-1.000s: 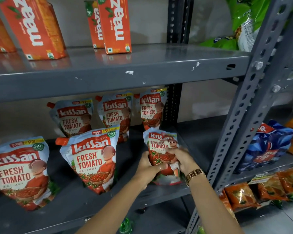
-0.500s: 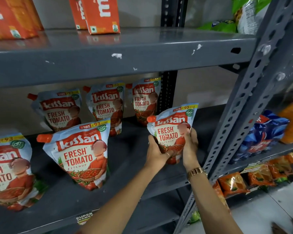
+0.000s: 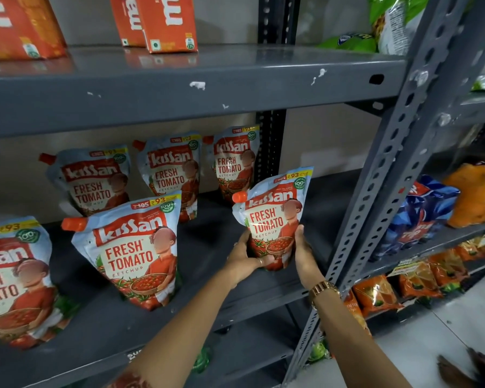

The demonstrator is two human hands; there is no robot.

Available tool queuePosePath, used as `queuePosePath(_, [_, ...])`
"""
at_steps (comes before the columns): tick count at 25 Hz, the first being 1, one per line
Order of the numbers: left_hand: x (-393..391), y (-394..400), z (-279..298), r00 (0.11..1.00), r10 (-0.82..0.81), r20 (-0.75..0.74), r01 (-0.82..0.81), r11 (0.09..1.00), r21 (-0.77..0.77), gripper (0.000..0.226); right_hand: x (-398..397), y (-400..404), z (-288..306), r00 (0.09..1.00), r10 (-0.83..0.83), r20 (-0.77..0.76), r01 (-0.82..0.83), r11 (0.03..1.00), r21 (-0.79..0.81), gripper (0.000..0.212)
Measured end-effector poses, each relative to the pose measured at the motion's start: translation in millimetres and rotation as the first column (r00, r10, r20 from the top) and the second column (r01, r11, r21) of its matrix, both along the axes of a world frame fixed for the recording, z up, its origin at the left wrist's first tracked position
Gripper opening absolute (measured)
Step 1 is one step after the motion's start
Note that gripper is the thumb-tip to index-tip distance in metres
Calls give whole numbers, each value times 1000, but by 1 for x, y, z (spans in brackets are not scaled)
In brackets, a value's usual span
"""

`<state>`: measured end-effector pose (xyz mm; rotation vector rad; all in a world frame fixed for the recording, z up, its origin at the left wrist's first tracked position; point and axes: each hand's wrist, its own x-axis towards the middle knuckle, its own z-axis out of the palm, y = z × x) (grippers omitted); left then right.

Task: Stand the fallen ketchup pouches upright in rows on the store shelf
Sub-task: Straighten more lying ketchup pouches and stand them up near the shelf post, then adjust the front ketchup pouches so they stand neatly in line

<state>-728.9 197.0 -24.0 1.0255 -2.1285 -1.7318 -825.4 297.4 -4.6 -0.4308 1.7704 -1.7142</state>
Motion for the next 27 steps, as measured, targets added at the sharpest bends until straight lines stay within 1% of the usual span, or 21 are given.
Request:
queuePosePath(3, [16, -1, -6, 999, -26, -22, 26, 1000, -11, 87, 9, 3, -6, 1000, 10, -22, -10, 1000, 25, 56])
queuePosePath(6, [26, 1, -9, 999, -19, -38, 18, 1000, -22, 84, 13, 4, -9, 999, 19, -35, -16, 997, 80, 60])
queuePosePath(8, [32, 3, -7, 999, -32, -26, 30, 998, -51, 85, 15, 4, -12, 999, 12, -47, -9, 998, 56, 58])
queuePosePath(9, [34, 5, -6, 999, -20, -30, 18, 997, -70, 84, 16, 3, -16, 997, -35, -73, 37, 999, 28, 55])
queuePosePath(10, [38, 8, -5, 999, 16, -51, -21, 996, -86, 80, 19, 3, -19, 985, -118, -123, 118, 993, -5, 49])
queuePosePath(11, [46, 9, -3, 994, 70, -87, -79, 991, -103, 72, 25, 3, -20, 953, -229, -201, 223, 973, -50, 40])
queuePosePath(12, [56, 11, -1, 984, 130, -125, -148, 977, -154, 60, 31, 3, -21, 897, -323, -302, 306, 946, -104, 31])
queuePosePath(13, [67, 13, 0, 971, 182, -155, -217, 943, -252, 46, 39, 5, -22, 835, -373, -404, 341, 928, -152, 26])
queuePosePath(14, [80, 14, 1, 958, 223, -177, -275, 887, -370, 33, 48, 6, -21, 785, -381, -488, 333, 924, -187, 25])
queuePosePath(16, [109, 15, 3, 932, 272, -240, -361, 764, -535, 18, 70, 1, -20, 734, -344, -585, 278, 939, -203, 19])
queuePosePath(18, [134, 14, 7, 912, 282, -297, -409, 685, -603, 11, 89, -7, -20, 734, -329, -594, 257, 944, -207, 5])
queuePosePath(19, [146, 13, 9, 902, 292, -318, -430, 666, -610, 9, 100, -12, -18, 733, -325, -598, 250, 946, -208, 8])
queuePosePath(21, [162, 8, 9, 881, 334, -336, -473, 653, -592, 8, 113, -21, -19, 734, -285, -617, 213, 959, -189, 11])
queuePosePath(24, [191, -1, 7, 828, 417, -375, -560, 635, -532, 9, 139, -34, -22, 768, -208, -606, 148, 978, -147, 14])
queuePosePath(26, [205, -4, 10, 777, 486, -399, -628, 629, -457, 20, 153, -43, -24, 821, -100, -562, 62, 994, -86, 17])
queuePosePath(27, [209, -7, 10, 749, 528, -401, -662, 630, -407, 30, 159, -49, -25, 857, -12, -515, -9, 999, -38, 21])
